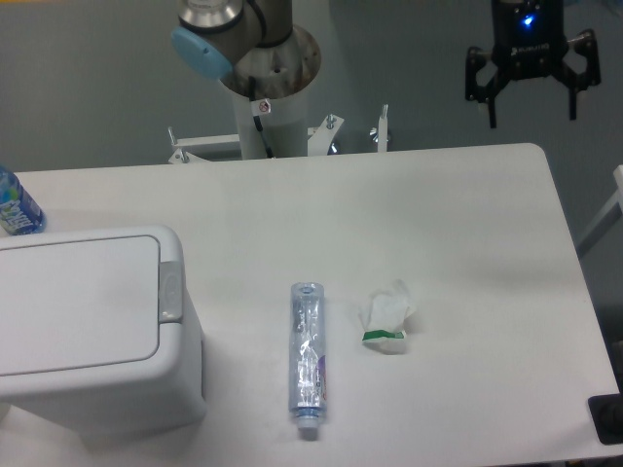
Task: Open the trash can
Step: 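Move the gripper down from above toward the table center, then move the open gripper over the white trash bin's lid edge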
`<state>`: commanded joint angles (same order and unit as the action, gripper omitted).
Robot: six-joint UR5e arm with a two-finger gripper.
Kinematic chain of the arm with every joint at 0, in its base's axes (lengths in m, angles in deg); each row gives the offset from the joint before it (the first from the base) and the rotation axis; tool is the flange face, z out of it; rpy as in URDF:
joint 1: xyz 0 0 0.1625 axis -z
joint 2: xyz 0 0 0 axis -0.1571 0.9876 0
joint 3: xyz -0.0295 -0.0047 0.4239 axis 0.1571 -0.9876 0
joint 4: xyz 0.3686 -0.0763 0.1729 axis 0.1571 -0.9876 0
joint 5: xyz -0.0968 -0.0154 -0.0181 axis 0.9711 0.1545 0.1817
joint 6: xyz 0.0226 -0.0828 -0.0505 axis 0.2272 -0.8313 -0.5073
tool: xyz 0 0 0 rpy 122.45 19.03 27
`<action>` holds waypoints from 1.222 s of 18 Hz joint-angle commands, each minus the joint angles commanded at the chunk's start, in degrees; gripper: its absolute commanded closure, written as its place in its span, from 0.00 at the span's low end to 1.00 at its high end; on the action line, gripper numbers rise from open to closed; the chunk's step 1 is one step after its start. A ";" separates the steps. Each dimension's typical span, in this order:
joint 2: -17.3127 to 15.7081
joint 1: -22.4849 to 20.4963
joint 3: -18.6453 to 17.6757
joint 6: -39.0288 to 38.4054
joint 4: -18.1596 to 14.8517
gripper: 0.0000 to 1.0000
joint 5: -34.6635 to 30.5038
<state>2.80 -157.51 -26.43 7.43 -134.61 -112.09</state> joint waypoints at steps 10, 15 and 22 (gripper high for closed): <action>5.35 10.35 6.58 -26.76 0.61 0.00 -0.26; 9.84 20.20 10.98 -44.01 1.40 0.00 0.61; 12.92 26.71 11.34 -58.27 7.20 0.00 11.16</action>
<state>15.72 -130.80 -15.09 -50.84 -127.41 -100.93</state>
